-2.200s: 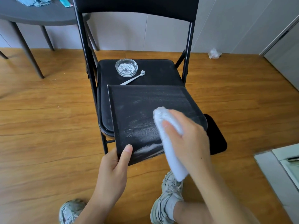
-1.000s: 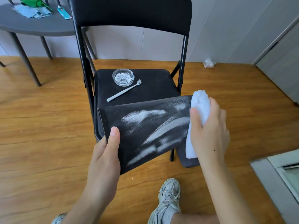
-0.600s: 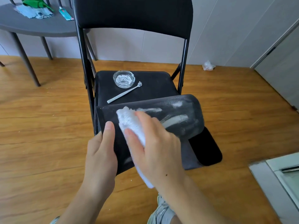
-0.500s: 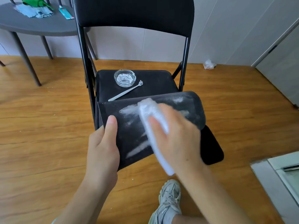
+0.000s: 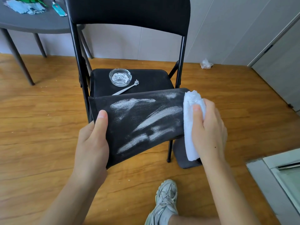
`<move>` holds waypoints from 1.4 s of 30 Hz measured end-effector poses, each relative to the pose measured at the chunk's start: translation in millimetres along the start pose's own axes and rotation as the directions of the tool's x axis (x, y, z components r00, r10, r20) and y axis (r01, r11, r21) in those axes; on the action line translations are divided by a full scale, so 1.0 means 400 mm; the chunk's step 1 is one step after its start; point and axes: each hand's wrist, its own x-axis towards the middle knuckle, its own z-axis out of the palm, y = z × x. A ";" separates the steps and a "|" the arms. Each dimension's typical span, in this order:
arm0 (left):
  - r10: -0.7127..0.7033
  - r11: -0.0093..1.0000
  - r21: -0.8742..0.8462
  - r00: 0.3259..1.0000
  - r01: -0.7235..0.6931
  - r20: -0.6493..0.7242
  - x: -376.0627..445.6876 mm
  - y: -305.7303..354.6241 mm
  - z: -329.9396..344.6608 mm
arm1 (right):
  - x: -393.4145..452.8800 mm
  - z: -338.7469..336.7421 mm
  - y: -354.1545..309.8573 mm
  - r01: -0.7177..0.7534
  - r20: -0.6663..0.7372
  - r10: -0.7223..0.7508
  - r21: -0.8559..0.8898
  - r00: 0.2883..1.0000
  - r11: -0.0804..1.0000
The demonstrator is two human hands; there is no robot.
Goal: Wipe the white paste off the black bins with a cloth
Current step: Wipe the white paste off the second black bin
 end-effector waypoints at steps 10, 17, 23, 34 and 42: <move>0.038 0.999 0.026 0.999 -0.037 -0.035 -0.004 0.007 0.006 | 0.050 -0.101 -0.036 -0.249 0.116 0.238 0.700 0.964 0.669; 0.027 0.999 0.026 0.999 -0.027 -0.026 -0.009 0.012 0.005 | 0.062 -0.165 -0.094 -0.245 0.227 0.095 0.848 0.969 0.470; 0.005 0.999 0.032 0.999 -0.004 -0.041 -0.010 0.009 0.005 | 0.054 -0.137 -0.144 0.009 -0.038 0.095 0.956 0.995 0.293; 0.202 0.977 0.091 0.975 -0.194 -0.091 0.004 -0.003 -0.004 | -0.031 -0.020 -0.050 0.615 -0.050 -0.634 0.310 0.772 0.724; 0.513 0.799 0.375 0.858 -0.470 -0.019 0.026 0.005 0.000 | -0.044 -0.030 -0.055 0.397 -0.137 -0.395 -0.015 0.908 0.918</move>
